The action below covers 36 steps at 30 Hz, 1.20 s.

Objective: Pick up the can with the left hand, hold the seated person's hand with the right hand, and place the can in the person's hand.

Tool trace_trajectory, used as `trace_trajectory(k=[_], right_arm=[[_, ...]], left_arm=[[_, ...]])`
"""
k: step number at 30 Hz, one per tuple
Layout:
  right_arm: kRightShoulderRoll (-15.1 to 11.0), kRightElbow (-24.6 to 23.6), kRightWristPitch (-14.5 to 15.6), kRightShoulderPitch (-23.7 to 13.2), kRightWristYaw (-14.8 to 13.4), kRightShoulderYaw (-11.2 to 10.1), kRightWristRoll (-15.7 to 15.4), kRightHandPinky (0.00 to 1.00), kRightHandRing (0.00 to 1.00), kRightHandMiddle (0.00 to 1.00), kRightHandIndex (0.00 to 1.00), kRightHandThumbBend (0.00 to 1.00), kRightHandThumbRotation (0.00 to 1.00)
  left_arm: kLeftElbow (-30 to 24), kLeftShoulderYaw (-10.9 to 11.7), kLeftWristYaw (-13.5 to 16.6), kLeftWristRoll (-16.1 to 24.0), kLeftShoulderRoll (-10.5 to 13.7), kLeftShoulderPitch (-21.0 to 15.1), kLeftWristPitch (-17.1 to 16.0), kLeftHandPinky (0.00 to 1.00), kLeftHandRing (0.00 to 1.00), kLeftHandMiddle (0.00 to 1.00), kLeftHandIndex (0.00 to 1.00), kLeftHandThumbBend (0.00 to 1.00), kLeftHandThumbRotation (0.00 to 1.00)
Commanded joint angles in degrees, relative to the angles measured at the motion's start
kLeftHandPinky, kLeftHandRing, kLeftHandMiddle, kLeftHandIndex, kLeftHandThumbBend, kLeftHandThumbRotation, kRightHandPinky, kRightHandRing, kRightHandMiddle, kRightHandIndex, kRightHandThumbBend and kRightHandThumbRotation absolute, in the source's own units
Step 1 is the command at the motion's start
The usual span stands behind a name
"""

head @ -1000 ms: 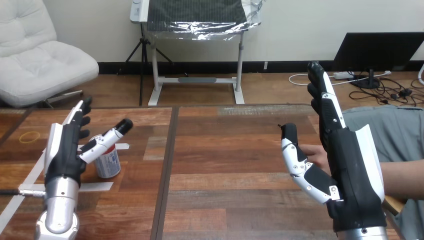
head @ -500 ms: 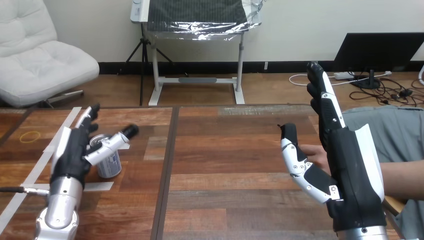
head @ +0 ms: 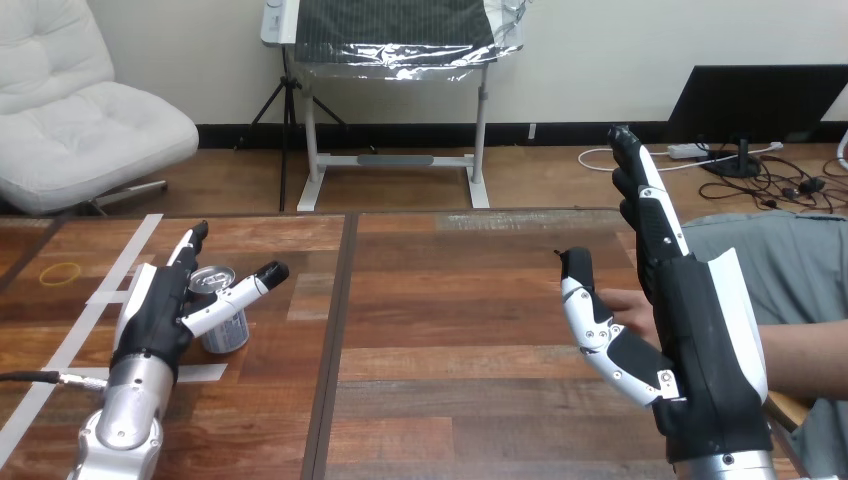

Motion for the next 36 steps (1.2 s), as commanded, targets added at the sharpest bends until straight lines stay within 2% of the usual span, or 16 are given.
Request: trace_trajectory(k=[1,16,36], right_arm=[[0.4,-2.93,0.27,-3.0,0.33,-0.49,-0.1,1.0,1.0,1.0,0.98,0.11,0.0],[0.03,-2.89,-0.1,-3.04,0.98,-0.62,0.03,1.0,1.0,1.0,0.98,0.11,0.0],[-0.31,-3.23,0.0,-3.01,1.2,-0.84,-0.81,1.0,1.0,1.0,0.97,0.12,0.0]], left_arm=[[-1.25,-0.35,0.09,0.7,-0.56,-5.3,0.17,0.95,0.99,1.0,0.98,0.91,0.52],[1.78,-0.47,2.14,1.83,-1.08,-6.36,0.04,0.95,0.99,1.0,0.98,0.93,0.49],[4.67,-1.16,7.47,4.63,-1.11,-6.8,-0.69,0.91,0.96,0.97,0.96,0.96,0.47]])
